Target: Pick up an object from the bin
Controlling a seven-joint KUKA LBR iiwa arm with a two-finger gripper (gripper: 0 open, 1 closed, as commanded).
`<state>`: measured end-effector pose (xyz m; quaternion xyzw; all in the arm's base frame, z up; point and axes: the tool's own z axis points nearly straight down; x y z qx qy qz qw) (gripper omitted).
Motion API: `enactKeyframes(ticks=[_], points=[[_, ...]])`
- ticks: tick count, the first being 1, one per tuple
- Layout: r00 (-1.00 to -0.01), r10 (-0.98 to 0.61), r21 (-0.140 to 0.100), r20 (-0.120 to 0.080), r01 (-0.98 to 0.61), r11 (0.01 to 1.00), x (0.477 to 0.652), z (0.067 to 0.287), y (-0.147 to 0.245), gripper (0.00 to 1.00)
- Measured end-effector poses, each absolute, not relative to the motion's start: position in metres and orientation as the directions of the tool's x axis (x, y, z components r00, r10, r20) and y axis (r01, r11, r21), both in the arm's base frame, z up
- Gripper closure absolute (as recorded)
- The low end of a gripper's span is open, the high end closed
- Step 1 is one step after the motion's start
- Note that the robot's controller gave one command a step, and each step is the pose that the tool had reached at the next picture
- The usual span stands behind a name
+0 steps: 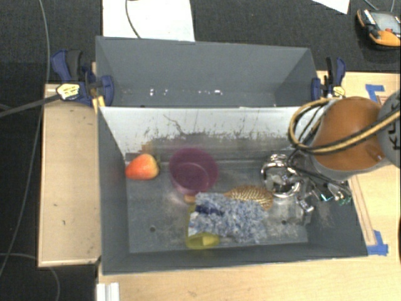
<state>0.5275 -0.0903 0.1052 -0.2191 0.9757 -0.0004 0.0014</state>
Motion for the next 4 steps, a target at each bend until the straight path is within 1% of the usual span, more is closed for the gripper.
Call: enactKeyframes(ticks=[1, 2, 3, 4], points=[[-0.903, -0.429, -0.002, -0.002, -0.429, 0.903, 0.5276, 0.1046, -0.0906, 1.00], [-0.903, -0.429, -0.002, -0.002, -0.429, 0.903, 0.5276, 0.1046, -0.0906, 0.00], [-0.903, -0.430, -0.002, -0.002, -0.430, 0.903, 0.5276, 0.1046, -0.0906, 0.00], [-0.903, -0.431, -0.002, -0.002, -0.431, 0.903, 0.5276, 0.1046, -0.0906, 1.00]])
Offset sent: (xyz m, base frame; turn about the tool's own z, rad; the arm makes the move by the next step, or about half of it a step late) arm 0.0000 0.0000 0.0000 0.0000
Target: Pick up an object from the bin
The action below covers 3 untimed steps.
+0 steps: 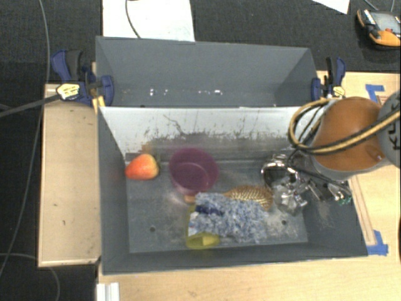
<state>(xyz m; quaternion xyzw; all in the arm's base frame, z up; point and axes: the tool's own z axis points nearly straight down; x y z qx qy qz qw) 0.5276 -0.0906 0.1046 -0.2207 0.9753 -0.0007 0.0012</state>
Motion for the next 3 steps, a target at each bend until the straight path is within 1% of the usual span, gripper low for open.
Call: enactKeyframes(ticks=[1, 2, 3], points=[[-0.902, -0.431, -0.002, -0.002, -0.431, 0.902, 0.528, 0.105, -0.091, 0.00], [-0.902, -0.431, -0.002, -0.002, -0.431, 0.902, 0.528, 0.105, -0.091, 0.00], [-0.856, -0.516, -0.007, -0.008, -0.516, 0.856, 0.529, 0.074, -0.088, 0.00]])
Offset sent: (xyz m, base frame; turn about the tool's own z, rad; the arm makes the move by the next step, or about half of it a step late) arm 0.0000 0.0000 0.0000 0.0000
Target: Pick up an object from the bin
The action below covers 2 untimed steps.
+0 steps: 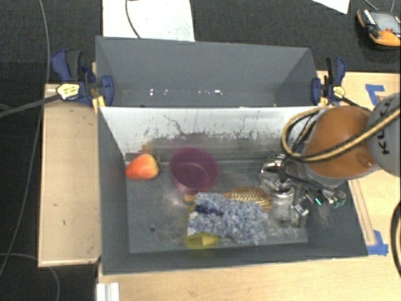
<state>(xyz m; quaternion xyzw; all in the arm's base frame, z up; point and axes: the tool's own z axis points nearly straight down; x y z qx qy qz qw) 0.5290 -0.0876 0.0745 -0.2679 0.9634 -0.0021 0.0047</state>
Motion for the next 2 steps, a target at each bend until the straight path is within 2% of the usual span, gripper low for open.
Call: enactKeyframes(ticks=[1, 2], points=[[-0.853, -0.522, -0.008, -0.008, -0.522, 0.853, 0.5291, 0.0728, -0.0879, 1.00], [-0.852, -0.523, -0.008, -0.008, -0.523, 0.852, 0.5292, 0.0728, -0.0878, 1.00]])
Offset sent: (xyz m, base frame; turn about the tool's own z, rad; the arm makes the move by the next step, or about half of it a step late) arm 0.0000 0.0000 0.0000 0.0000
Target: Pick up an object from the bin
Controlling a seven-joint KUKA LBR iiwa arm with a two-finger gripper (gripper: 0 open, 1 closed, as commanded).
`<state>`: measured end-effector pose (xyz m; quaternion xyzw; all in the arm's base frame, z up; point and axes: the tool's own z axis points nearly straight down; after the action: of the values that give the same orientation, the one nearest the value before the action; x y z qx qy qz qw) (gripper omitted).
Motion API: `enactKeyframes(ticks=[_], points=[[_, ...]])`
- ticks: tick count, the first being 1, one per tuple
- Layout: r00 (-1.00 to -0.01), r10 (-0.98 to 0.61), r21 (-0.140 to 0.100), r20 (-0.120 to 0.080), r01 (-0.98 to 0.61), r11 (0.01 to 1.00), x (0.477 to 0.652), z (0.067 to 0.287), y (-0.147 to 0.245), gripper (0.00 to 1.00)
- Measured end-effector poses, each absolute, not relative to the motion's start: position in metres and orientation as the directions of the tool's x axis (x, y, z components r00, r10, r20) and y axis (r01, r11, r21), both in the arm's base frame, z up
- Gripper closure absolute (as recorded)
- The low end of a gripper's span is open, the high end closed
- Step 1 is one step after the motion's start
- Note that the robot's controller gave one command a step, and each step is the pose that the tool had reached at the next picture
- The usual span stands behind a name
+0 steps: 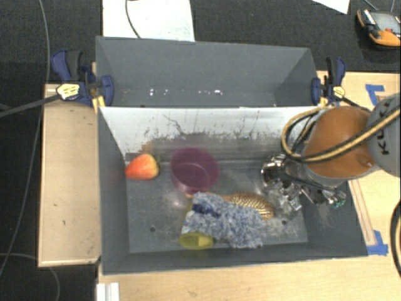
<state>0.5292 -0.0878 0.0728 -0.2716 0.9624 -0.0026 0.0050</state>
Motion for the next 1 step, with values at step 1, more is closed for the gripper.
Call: enactKeyframes(ticks=[1], points=[[-0.898, -0.441, -0.009, -0.010, -0.441, 0.898, 0.5553, 0.0741, -0.1491, 1.00]])
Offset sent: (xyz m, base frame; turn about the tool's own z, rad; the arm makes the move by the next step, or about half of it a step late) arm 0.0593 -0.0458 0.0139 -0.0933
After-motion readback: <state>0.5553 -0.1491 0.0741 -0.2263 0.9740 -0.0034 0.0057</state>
